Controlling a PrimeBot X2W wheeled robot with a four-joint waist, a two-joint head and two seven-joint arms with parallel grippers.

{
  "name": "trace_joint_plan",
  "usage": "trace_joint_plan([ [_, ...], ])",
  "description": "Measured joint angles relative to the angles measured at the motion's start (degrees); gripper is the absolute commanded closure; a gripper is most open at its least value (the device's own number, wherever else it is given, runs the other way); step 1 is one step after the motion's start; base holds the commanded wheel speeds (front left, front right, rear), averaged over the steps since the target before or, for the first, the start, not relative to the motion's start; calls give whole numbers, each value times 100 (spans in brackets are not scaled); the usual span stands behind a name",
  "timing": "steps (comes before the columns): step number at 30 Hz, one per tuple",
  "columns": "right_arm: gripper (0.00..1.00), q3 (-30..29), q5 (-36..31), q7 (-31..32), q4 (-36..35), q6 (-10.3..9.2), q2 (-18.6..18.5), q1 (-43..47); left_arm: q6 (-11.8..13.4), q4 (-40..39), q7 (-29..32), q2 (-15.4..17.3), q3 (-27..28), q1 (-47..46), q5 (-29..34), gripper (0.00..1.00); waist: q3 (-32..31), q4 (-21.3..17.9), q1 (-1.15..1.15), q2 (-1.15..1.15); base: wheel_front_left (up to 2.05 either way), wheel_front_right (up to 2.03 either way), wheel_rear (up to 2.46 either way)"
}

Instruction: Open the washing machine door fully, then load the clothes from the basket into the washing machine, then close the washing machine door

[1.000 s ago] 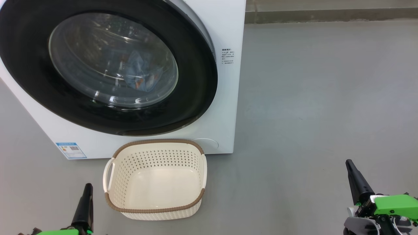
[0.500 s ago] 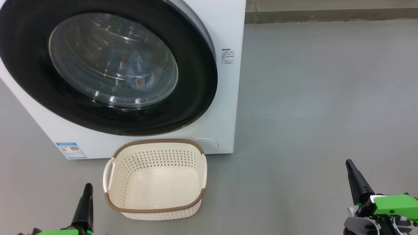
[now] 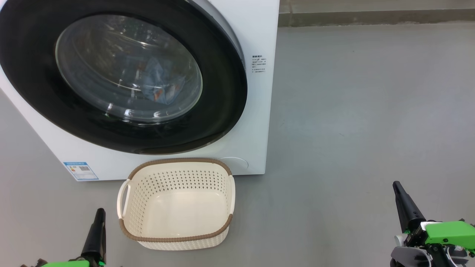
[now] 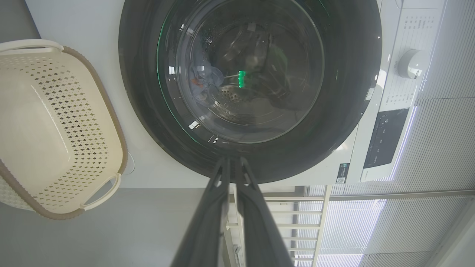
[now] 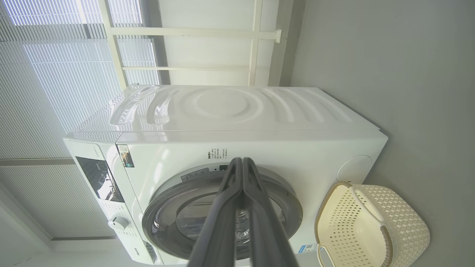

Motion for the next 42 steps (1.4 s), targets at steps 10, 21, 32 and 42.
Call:
trace_joint_plan([
  [10, 100, 0, 0, 0, 0, 0, 0, -1, 0, 0, 0, 0, 0, 0, 0, 100, 0, 0, 0, 0, 0, 0, 0],
  [21, 100, 0, 0, 0, 0, 0, 0, -1, 0, 0, 0, 0, 0, 0, 0, 100, 0, 0, 0, 0, 0, 0, 0],
  [32, 100, 0, 0, 0, 0, 0, 0, -1, -1, 0, 0, 0, 0, 0, 0, 100, 0, 0, 0, 0, 0, 0, 0],
  [42, 100, 0, 0, 0, 0, 0, 0, -1, 0, 0, 0, 0, 0, 0, 0, 100, 0, 0, 0, 0, 0, 0, 0],
])
